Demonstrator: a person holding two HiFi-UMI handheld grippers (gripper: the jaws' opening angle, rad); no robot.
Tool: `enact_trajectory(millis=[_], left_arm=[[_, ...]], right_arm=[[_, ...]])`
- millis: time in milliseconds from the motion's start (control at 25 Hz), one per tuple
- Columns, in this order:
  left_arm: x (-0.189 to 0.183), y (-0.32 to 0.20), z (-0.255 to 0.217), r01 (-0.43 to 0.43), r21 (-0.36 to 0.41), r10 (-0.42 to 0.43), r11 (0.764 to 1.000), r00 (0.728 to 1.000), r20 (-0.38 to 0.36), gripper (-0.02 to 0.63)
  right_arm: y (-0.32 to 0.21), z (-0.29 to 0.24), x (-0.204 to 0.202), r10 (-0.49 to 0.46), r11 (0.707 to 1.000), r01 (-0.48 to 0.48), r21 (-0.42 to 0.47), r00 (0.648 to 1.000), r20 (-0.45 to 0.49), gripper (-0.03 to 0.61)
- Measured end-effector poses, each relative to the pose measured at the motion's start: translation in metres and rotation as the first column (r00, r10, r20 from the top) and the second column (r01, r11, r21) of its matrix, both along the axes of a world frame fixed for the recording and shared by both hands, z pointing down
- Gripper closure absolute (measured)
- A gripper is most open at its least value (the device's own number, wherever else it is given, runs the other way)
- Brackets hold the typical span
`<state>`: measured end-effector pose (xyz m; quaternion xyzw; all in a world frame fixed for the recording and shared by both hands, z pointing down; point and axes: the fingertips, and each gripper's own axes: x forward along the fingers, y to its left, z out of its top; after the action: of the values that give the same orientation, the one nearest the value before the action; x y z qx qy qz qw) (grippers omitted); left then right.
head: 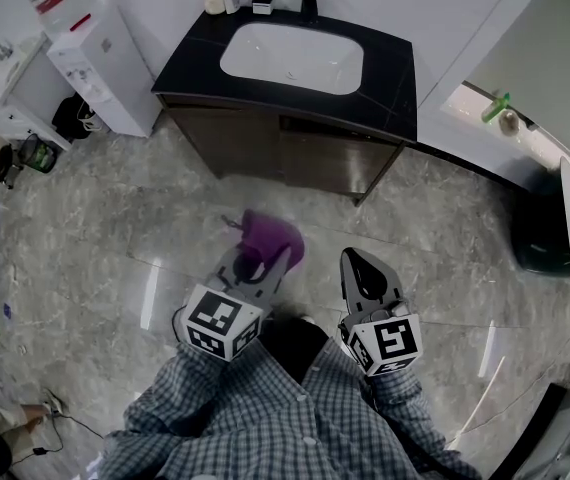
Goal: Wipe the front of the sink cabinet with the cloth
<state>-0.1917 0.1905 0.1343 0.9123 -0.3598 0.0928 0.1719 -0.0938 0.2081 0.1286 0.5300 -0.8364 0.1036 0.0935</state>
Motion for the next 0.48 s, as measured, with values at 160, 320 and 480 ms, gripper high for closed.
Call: enact_trajectory(millis=[160,320,480], left_arm=[[-0.0059,-0.0041,0.0001,-0.009,-0.006,0.009,1.0,1.0,0.0,0.545],[-0.0097,-0.0049,0.0017,-0.01,-0.013,0.01,1.0,1.0,-0.002,0.545],[-0.0094,-0.006,0.0036,-0.015,-0.016,0.015,1.0,1.0,-0.001,0.545]], right_arm=[[-0.0036,0.0001,-0.0073,-0.002,1.0,0.002,-0.017,1.0,-0.011,0.561],[-0.0028,0.0041,-0.0098,0.001,0.999,-0.002,-0.036,1.0,-0.013,0.56],[-0.0043,0.0046,-0.0105,-0.003,0.999,0.002,-0.035,1.0,-0.022,0.561]])
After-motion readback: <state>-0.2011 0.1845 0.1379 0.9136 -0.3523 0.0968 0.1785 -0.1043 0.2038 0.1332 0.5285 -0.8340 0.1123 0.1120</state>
